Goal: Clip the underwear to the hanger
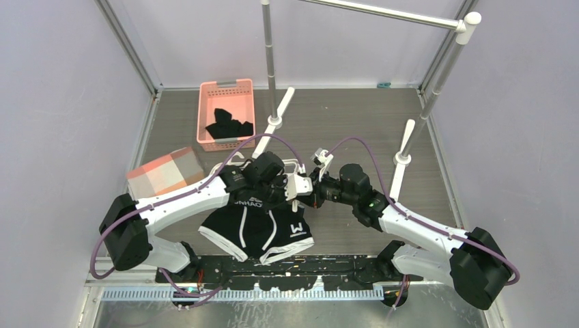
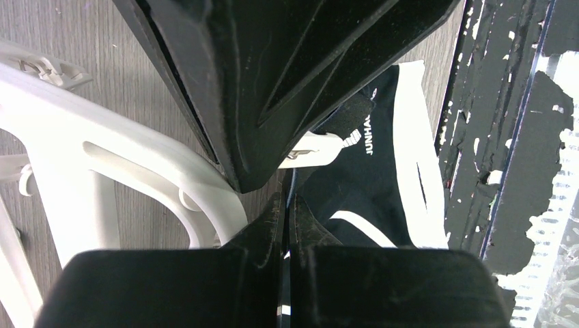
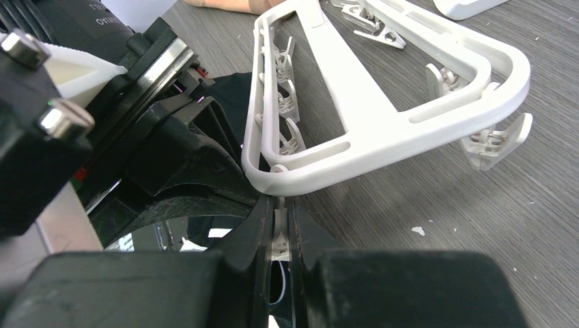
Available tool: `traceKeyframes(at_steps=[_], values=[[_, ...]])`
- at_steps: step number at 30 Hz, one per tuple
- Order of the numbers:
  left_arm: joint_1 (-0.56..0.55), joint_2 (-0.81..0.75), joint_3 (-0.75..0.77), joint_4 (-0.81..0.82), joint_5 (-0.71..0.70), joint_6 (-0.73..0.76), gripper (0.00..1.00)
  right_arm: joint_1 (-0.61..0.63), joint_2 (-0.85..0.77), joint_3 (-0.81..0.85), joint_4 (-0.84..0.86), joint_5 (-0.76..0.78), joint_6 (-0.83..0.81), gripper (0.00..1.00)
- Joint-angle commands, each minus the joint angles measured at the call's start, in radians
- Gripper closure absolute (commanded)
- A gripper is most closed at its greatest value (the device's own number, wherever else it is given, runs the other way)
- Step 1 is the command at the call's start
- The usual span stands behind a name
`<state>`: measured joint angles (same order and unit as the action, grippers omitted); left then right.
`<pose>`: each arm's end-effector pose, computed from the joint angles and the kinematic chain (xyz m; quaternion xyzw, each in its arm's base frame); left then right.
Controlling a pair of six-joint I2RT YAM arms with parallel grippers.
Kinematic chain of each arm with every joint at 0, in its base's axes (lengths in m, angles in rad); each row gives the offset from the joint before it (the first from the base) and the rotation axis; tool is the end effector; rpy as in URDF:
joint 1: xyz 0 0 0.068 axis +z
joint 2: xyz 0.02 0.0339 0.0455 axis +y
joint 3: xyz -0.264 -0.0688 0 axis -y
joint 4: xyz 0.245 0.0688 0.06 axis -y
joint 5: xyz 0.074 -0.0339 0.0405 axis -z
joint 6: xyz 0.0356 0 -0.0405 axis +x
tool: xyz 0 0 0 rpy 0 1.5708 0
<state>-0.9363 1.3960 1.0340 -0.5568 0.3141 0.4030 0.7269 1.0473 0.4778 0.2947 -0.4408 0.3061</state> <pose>0.1630 -0.2400 0.2571 0.6201 0.7025 -0.2263 0.2661 0.1610 0.1635 0.2318 -0.2915 0.7333 0.4424 0.4261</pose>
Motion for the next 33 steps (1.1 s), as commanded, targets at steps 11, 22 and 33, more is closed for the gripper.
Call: traceKeyframes(at_steps=[11, 22, 33], values=[[0.011, -0.038, 0.023, 0.05, 0.027, -0.017, 1.0, 0.014, -0.02, 0.009, 0.095, -0.047, -0.016, 0.62], [0.014, -0.025, 0.017, 0.057, -0.012, -0.01, 0.8, 0.015, -0.046, 0.02, 0.059, -0.019, -0.014, 0.4], [0.02, -0.112, -0.028, 0.07, -0.04, -0.038, 0.55, 0.014, -0.238, -0.021, -0.158, 0.33, -0.068, 0.34]])
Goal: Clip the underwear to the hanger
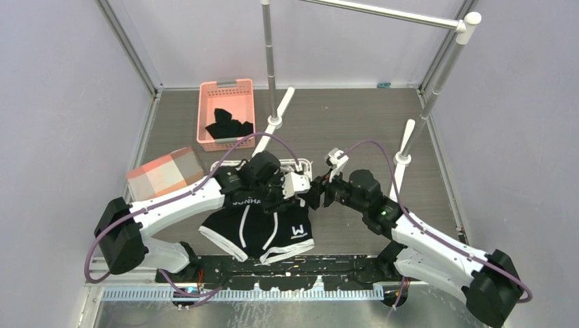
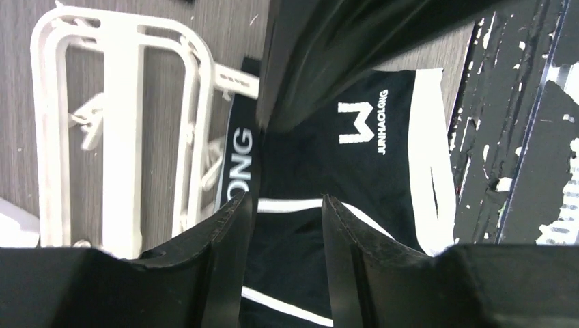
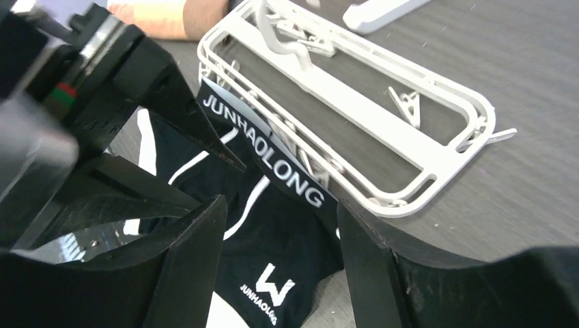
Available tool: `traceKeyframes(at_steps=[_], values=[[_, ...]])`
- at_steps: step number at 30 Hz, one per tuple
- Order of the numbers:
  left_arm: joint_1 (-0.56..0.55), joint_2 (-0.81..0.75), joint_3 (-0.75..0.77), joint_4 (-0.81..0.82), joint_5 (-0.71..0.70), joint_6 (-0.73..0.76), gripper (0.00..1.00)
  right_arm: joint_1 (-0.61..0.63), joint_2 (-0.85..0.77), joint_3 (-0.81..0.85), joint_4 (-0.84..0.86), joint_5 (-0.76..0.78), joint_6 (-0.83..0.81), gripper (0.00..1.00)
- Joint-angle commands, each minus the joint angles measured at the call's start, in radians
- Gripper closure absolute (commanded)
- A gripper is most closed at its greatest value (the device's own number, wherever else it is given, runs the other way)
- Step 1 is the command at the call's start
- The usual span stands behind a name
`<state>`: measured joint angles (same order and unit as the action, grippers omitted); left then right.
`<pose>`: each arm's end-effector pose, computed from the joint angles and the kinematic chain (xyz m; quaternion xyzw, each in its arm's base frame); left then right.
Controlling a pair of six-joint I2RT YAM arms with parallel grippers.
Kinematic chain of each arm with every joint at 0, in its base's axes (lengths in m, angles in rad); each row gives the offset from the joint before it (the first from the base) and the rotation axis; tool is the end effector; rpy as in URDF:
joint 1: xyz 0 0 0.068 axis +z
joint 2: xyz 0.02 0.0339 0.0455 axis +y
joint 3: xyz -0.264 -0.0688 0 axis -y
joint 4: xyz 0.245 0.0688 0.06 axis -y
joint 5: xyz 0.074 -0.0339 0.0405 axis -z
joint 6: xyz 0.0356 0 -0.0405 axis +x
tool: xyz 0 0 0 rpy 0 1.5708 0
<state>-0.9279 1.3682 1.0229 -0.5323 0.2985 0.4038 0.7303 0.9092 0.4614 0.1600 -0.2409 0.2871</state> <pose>0.1635 -0.2358 0.2625 0.6143 0.7002 -0.2221 0.2882 0.1498 0.1456 0.2390 -0.2450 0.7601 0.3734 0.4720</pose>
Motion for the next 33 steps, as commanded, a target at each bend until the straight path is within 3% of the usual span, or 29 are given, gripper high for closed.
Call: traceKeyframes(at_steps=[1, 5, 10, 15, 24, 33], values=[[0.012, -0.118, -0.022, 0.043, -0.025, -0.044, 0.54, 0.011, -0.123, -0.008, -0.038, 0.145, -0.059, 0.33], [0.025, -0.256, -0.049, 0.034, -0.043, -0.075, 0.51, 0.009, -0.192, -0.016, -0.068, 0.171, -0.114, 0.32], [0.063, -0.425, -0.092, 0.06, -0.139, -0.155, 0.4, 0.01, -0.181, 0.003, -0.044, 0.082, -0.183, 0.3], [0.083, -0.553, -0.118, 0.082, -0.321, -0.252, 0.28, 0.011, -0.01, 0.095, -0.014, -0.086, -0.259, 0.3], [0.086, -0.681, -0.127, 0.016, -0.415, -0.281, 0.26, 0.011, 0.341, 0.216, 0.174, -0.331, -0.534, 0.31], [0.086, -0.773, -0.156, -0.062, -0.452, -0.276, 0.25, 0.006, 0.618, 0.514, -0.165, -0.413, -0.963, 0.33]])
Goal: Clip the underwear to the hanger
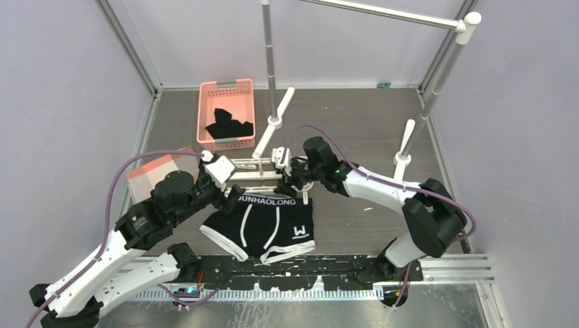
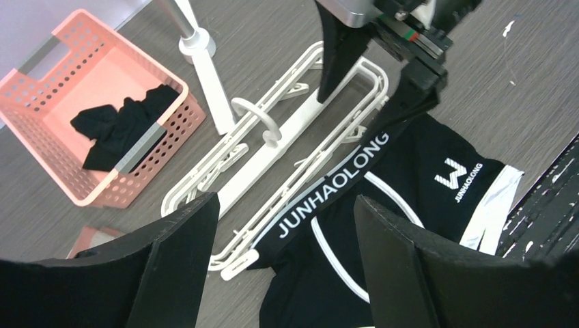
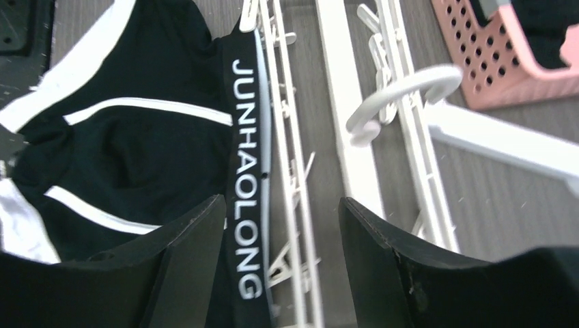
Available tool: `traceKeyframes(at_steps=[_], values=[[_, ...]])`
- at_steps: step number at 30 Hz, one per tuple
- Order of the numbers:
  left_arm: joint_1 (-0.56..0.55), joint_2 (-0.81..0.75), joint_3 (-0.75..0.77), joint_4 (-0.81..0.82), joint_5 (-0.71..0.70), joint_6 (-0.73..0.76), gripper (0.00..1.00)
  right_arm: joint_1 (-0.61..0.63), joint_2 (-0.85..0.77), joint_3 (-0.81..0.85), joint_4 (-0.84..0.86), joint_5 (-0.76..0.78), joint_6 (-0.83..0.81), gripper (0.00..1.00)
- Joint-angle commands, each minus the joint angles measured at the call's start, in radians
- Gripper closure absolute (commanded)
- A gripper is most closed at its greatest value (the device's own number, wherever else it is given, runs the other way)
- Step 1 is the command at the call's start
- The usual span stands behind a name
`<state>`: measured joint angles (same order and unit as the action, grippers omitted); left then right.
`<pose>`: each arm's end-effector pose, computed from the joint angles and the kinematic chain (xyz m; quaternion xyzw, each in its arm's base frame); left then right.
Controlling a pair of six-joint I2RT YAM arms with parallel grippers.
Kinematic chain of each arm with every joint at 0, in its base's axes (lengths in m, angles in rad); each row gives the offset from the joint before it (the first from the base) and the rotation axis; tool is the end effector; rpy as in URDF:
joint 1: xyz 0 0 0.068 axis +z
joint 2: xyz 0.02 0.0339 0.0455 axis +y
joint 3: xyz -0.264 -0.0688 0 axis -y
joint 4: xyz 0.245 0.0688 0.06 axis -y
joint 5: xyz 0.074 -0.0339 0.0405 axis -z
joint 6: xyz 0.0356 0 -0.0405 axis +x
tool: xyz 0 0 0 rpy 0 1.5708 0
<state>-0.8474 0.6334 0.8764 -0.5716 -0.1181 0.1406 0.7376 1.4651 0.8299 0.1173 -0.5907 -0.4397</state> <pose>0.0919 -0.0977 0.3517 0.3547 0.7310 -0.1560 0.5616 0.2198 0.2265 0.2277 -0.5809 0.6067 0.3202 0.4380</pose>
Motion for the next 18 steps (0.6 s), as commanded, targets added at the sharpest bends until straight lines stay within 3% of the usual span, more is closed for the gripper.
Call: traceKeyframes(at_steps=[1, 7, 18], values=[[0.005, -0.049, -0.016, -0.028, -0.038, -0.015, 0.25, -0.005, 0.093, 0.177, -0.157, -0.071, -0.261, 0.33], [0.004, -0.119, -0.022, -0.068, -0.065, -0.024, 0.26, -0.013, 0.292, 0.355, -0.335, -0.092, -0.353, 0.35], [0.004, -0.174, -0.013, -0.134, -0.068, -0.026, 0.25, -0.024, 0.437, 0.445, -0.33, -0.059, -0.371, 0.35]])
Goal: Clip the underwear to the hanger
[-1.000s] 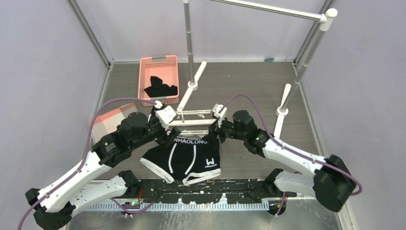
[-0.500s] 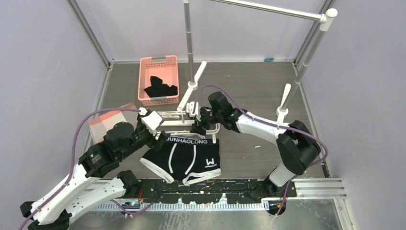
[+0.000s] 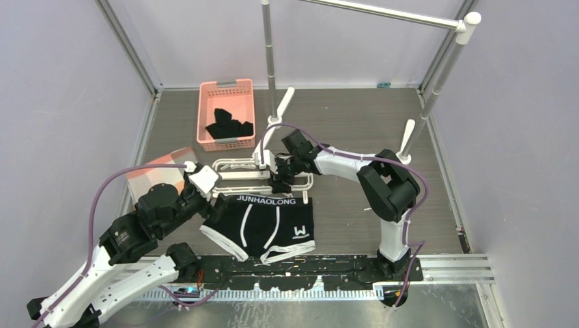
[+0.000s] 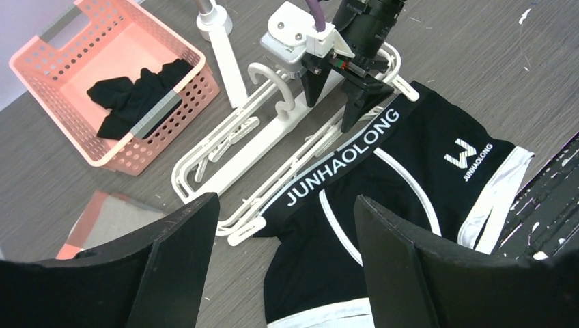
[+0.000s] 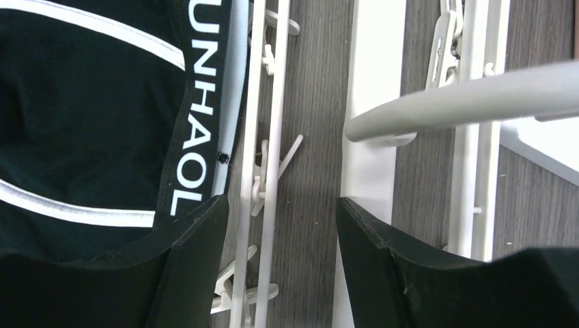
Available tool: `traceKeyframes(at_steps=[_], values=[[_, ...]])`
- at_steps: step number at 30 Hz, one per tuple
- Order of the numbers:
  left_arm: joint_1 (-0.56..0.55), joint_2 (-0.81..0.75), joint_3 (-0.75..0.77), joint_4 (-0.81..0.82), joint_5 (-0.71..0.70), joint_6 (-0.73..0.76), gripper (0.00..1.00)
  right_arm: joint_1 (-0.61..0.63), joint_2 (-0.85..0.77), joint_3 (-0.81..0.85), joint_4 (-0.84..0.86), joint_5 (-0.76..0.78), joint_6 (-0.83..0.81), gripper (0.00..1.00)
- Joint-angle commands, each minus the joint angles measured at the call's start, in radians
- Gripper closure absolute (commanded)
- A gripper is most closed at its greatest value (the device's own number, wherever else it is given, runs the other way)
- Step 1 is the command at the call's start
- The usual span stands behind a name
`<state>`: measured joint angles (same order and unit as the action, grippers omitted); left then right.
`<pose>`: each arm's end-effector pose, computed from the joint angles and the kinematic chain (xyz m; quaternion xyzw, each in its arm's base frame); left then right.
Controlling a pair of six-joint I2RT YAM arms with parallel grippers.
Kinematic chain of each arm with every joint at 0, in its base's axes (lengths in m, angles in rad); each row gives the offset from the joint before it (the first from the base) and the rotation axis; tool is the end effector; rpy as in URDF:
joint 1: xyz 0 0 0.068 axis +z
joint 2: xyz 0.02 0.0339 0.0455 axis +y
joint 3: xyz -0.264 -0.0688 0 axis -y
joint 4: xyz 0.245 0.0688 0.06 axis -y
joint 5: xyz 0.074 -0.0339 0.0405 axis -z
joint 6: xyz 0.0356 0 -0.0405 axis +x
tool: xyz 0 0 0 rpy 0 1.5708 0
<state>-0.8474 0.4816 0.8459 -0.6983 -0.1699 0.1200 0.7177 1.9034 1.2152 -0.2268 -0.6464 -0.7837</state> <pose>0.0685 -0.0684 0.3434 0.3340 0.7416 -0.1409 0.5644 0.2842 0.2766 0.1726 -0.6872 0.5866 0.2904 0.3151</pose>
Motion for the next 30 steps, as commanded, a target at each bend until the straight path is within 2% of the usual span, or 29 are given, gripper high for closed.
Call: traceKeyframes(at_steps=[1, 11, 22, 27, 30], values=[[0.005, -0.024, 0.018, -0.012, -0.02, -0.005, 0.25, -0.004, 0.002, 0.062, 0.016, -0.001, -0.027, 0.35], [0.004, -0.035, 0.026, -0.027, -0.022, 0.003, 0.25, -0.011, -0.051, 0.095, 0.017, -0.034, -0.009, 0.37], [0.005, -0.021, 0.055, -0.041, -0.011, 0.006, 0.25, -0.045, 0.09, 0.172, 0.018, -0.021, 0.015, 0.37], [0.004, -0.021, 0.054, -0.044, -0.01, 0.008, 0.25, -0.046, 0.127, 0.209, -0.007, -0.032, 0.013, 0.41], [0.004, -0.028, 0.051, -0.048, -0.016, 0.007, 0.25, -0.046, 0.134, 0.217, -0.017, -0.039, 0.012, 0.48]])
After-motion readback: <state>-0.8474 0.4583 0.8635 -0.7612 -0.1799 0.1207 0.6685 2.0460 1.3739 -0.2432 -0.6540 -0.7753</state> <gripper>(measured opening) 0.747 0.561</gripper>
